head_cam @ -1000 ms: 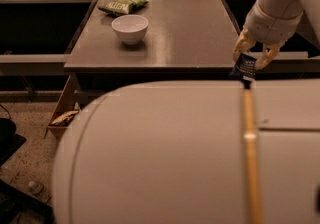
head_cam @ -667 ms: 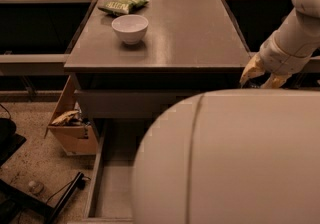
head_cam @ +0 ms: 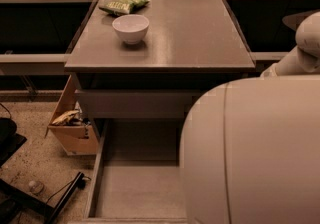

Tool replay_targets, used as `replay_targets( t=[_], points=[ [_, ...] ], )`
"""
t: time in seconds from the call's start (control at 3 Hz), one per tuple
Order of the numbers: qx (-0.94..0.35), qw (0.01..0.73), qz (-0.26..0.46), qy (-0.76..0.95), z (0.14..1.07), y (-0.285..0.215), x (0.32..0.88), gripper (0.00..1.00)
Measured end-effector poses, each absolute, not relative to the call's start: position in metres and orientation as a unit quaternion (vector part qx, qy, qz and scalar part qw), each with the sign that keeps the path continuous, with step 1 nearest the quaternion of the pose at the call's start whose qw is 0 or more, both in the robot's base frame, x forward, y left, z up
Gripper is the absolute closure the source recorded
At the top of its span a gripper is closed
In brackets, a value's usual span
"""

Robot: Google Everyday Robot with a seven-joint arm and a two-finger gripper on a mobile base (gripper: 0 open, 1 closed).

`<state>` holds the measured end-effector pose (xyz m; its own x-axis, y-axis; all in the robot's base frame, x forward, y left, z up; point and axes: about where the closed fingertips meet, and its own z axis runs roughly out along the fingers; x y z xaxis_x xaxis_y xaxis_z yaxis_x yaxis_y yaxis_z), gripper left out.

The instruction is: Place rxbar blueberry into top drawer

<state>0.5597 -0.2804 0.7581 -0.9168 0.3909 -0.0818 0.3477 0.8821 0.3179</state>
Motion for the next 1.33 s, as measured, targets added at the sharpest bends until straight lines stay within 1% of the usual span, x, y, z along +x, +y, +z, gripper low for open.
replay_targets(
  t=[0.33,1.0,1.33],
  points=[
    [0.223,0.072,0.151,0.96,0.751,-0.316,0.541,1.0],
    [0.22,0.063,0.152,0.961,0.736,-0.316,0.544,1.0],
    [0.207,0.045,0.17,0.962,0.675,-0.323,0.539,1.0]
  ],
)
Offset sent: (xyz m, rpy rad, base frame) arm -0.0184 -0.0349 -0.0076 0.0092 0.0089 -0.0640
